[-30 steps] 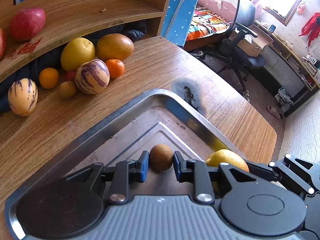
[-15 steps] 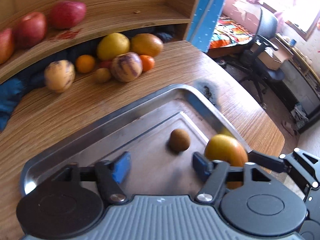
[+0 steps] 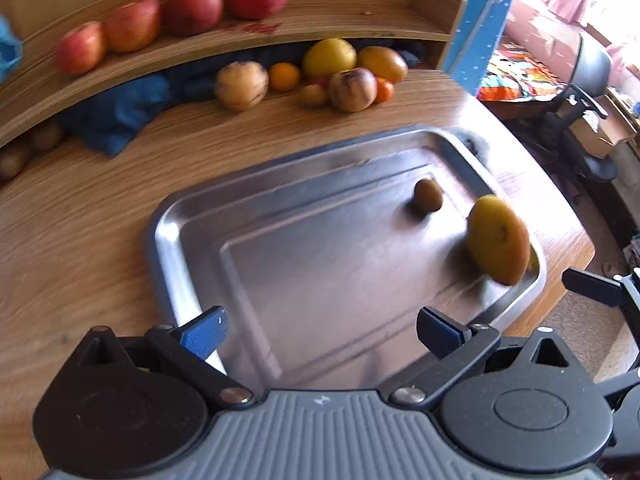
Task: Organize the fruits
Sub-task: 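Carry both fruits over the metal tray and open both tools to release, then move both open tools back toward the striped pepino melons under the shelf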
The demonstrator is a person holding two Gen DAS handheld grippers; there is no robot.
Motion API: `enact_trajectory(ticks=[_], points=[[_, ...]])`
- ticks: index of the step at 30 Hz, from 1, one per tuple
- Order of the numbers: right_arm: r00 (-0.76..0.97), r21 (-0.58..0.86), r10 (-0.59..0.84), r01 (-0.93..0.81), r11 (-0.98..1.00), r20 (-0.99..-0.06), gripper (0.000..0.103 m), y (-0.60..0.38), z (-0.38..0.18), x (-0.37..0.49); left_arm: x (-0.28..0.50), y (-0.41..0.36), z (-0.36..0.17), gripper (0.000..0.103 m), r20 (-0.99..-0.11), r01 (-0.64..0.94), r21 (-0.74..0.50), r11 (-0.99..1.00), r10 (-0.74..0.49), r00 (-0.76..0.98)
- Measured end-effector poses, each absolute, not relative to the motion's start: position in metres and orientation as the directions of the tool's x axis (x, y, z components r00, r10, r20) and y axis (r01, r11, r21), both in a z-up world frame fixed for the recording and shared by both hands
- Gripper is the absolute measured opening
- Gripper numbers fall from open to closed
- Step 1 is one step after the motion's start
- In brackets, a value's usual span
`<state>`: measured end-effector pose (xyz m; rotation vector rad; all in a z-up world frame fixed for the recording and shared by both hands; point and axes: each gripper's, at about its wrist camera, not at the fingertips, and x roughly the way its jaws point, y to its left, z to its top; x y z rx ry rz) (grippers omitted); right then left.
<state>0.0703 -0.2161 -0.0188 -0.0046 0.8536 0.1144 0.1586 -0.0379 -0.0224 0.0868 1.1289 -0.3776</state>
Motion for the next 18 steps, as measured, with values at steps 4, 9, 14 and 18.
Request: enact_trajectory(ticks=[4,9,14,18], points=[[0.654,0.058,0.126,-0.124,0.991,-0.746,0.102,-0.211,-0.017,0.061,0.144,-0.02,-0.023,0.102,-0.911,0.29,-0.097,0.952,-0.202,0.359],[0.653,0.087,0.17,-0.159,0.984,-0.738,0.102,-0.203,-0.014,0.054,0.135,-0.004,-0.025,0.102,-0.928,0.234,-0.074,0.969,-0.153,0.34],[0.676,0.082,0.186,-0.182,0.98,-0.713,0.102,-0.194,-0.009,0.054,0.137,0.006,-0.026,0.102,-0.934,0.211,-0.07,0.975,-0.138,0.329],[0.672,0.091,0.209,-0.208,0.974,-0.71,0.102,-0.187,-0.008,0.061,0.143,0.012,-0.026,0.102,-0.936,0.209,-0.061,0.976,-0.129,0.328]])
